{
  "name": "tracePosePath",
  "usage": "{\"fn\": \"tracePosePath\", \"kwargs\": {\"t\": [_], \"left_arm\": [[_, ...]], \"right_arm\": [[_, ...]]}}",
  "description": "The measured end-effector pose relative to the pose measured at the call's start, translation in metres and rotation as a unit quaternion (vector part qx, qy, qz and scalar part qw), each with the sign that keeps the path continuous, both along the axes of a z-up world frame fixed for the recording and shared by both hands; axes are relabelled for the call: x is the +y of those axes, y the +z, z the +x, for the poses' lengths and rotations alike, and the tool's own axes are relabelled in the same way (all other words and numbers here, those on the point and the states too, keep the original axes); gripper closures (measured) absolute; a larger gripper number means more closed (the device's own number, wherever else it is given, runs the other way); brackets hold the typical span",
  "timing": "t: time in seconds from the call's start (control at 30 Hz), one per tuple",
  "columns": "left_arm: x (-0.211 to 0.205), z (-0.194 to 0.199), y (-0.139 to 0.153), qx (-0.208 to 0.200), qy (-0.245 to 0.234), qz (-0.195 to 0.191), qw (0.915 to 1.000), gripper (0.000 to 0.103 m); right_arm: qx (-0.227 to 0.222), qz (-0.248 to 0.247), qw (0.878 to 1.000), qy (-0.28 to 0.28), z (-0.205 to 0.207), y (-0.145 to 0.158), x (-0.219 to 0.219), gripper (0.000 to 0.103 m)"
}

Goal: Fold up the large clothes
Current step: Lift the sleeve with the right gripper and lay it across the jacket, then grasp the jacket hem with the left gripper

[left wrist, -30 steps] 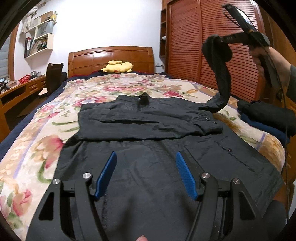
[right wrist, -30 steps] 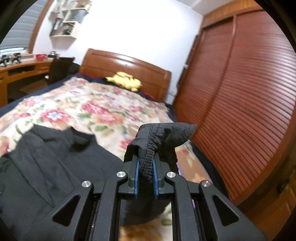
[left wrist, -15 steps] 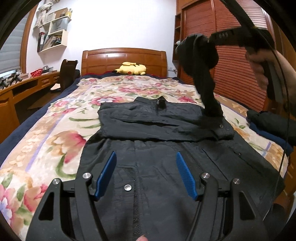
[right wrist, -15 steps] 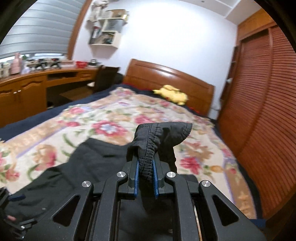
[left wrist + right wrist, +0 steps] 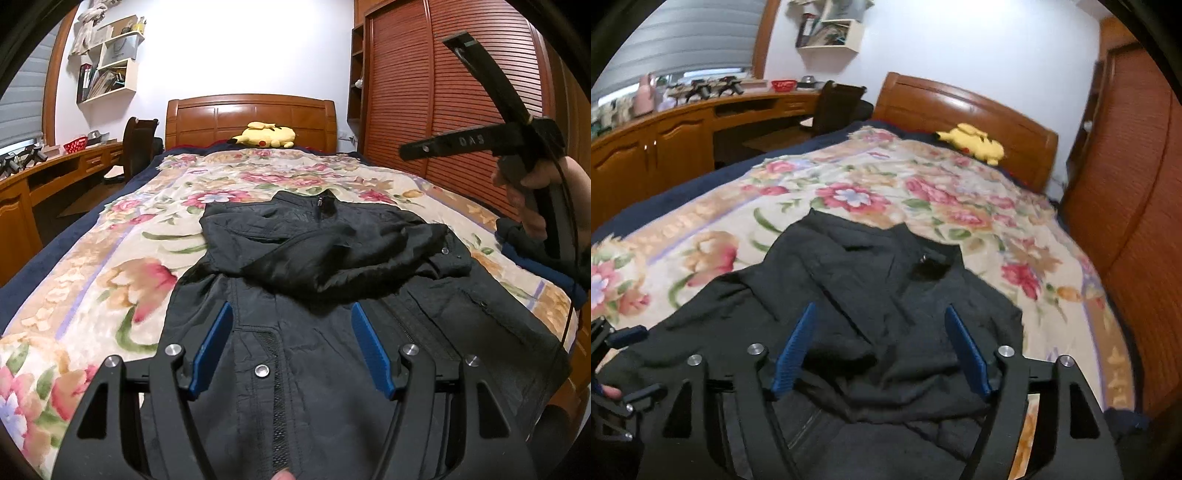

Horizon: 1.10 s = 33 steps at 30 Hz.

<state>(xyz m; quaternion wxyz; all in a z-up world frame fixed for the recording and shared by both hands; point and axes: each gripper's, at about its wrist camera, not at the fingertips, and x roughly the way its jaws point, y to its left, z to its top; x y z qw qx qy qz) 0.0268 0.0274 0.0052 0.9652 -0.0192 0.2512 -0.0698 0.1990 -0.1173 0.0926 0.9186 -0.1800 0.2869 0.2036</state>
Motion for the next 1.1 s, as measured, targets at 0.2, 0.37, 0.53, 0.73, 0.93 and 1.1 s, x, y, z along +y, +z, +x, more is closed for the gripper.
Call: {"fn": "tracePosePath", "kwargs": {"t": [0.2, 0.37, 0.53, 0.73, 0.93, 1.1], "left_arm": [[-0.007, 0.003, -0.002, 0.003, -0.002, 0.007, 1.0000, 0.037], [-0.011, 0.004, -0.005, 0.006, -0.003, 0.013, 0.9999, 0.037], [-0.015, 0.005, -0.008, 0.010, -0.002, 0.018, 0.9998, 0.037], [-0.020, 0.010, -0.014, 0.022, -0.005, 0.022, 0.9995, 0.037], [-0.019, 0.014, -0.017, 0.034, -0.009, 0.021, 0.9992, 0.037], [-0.015, 0.025, -0.010, 0.053, -0.012, 0.010, 0.9985, 0.037]], "right_arm": [[0.023, -0.008, 0.999, -0.030, 0.000, -0.024, -0.037, 0.027], [0.067, 0.010, 0.996, -0.051, -0.001, -0.074, -0.070, 0.027], [0.102, 0.021, 0.992, -0.069, -0.004, -0.124, -0.092, 0.028], [0.120, 0.022, 0.989, -0.078, -0.003, -0.152, -0.101, 0.028], [0.132, 0.023, 0.988, -0.080, -0.003, -0.172, -0.100, 0.028], [0.132, 0.038, 0.987, -0.078, -0.003, -0.170, -0.106, 0.028]]}}
